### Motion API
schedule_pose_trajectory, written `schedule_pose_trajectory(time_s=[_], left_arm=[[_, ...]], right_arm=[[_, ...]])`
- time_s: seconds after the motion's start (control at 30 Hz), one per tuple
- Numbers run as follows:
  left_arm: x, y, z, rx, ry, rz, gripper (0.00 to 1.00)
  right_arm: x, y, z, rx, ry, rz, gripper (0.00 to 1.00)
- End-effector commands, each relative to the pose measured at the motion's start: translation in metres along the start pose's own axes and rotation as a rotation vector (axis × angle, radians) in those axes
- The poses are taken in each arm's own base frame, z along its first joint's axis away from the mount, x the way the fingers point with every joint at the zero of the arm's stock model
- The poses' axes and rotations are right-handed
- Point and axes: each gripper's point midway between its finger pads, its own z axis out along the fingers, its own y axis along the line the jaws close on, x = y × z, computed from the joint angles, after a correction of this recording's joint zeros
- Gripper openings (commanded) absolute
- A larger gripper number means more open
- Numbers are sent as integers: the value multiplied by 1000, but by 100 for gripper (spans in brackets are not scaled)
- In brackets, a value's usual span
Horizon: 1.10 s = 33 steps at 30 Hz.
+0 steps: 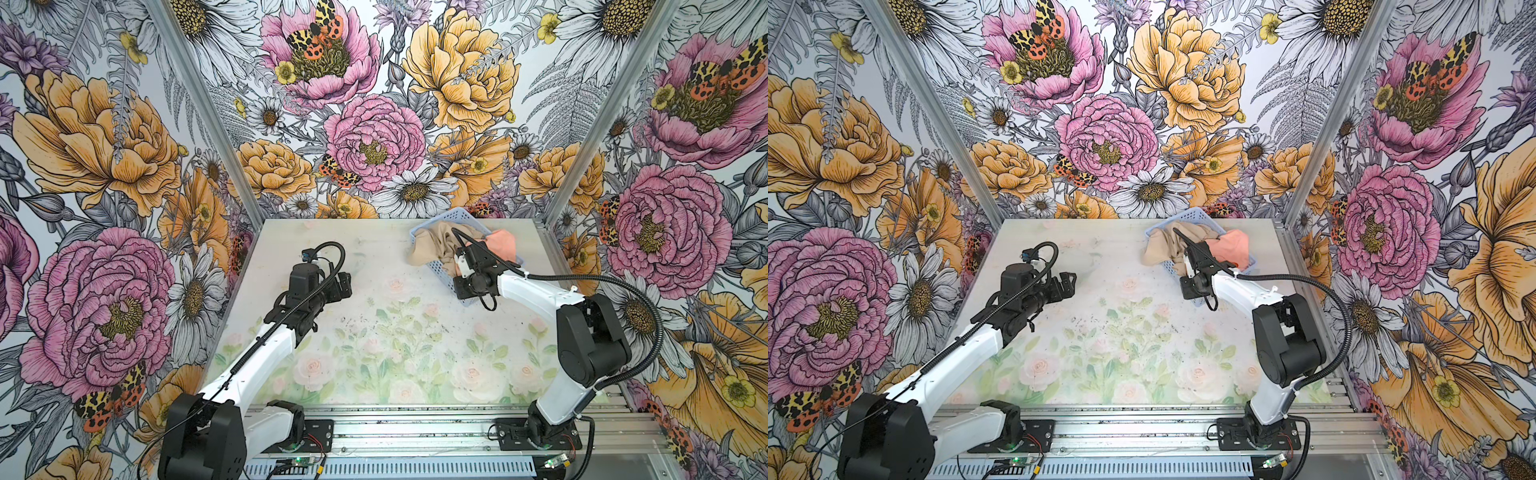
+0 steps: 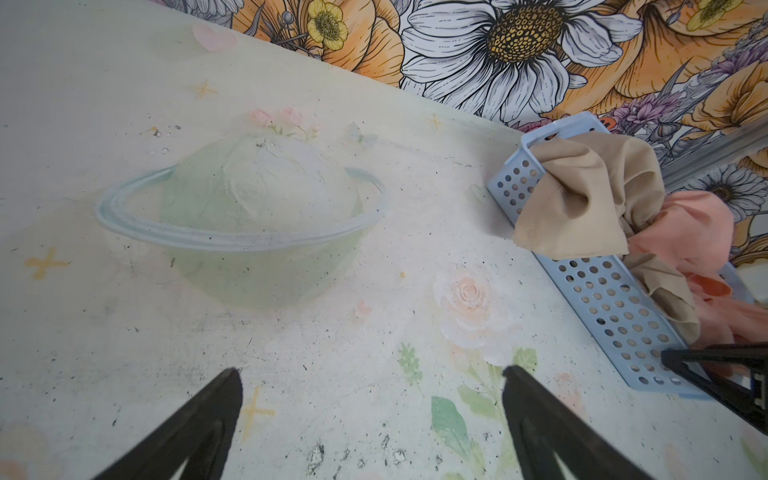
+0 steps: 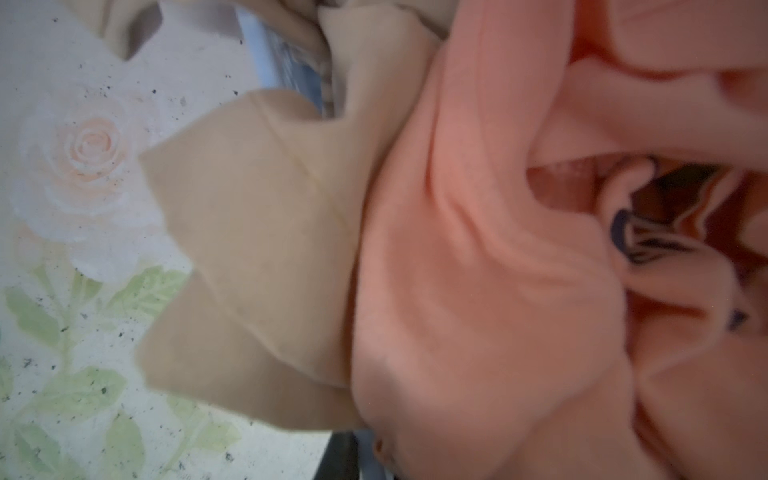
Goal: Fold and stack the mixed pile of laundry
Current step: 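Reach the right gripper into the basket and grasp the pink T-shirt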
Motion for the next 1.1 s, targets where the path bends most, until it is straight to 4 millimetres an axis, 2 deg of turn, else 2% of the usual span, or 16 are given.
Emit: schedule_pose_trajectory(time_s=[0.0, 0.17, 0.37, 0.6, 0.67, 0.77, 0.8, 0.83, 0.9, 0.97, 1.07], left_arm=[[4, -5, -2, 22, 14, -2, 99], [6, -6, -1, 25, 22, 2, 99], [6, -11, 3, 33, 30, 0, 99], [5, -18, 7, 43, 38, 10, 99], [5, -20, 8, 44, 38, 12, 99], [4, -21, 7, 41, 39, 17, 99], [3, -22, 6, 38, 37, 19, 99], [3, -24, 4, 39, 35, 22, 99], [0, -26, 0, 39, 23, 27, 99], [-2, -30, -3, 42, 15, 31, 99], [-2, -34, -5, 47, 9, 34, 99]], right_arm=[[-1, -38, -3, 111, 11, 88, 0], [-7, -82, -10, 157, 0, 142, 0], [-18, -131, -5, 198, 4, 201, 0], [-30, -166, 10, 250, 14, 258, 0], [-34, -172, 7, 254, 16, 271, 1], [-47, -170, -12, 233, 0, 277, 35], [-57, -166, -30, 219, -35, 280, 48], [-64, -163, -46, 205, -63, 285, 55], [-75, -160, -75, 188, -121, 302, 68], [-81, -167, -100, 207, -168, 329, 79], [-76, -196, -112, 273, -184, 401, 87]])
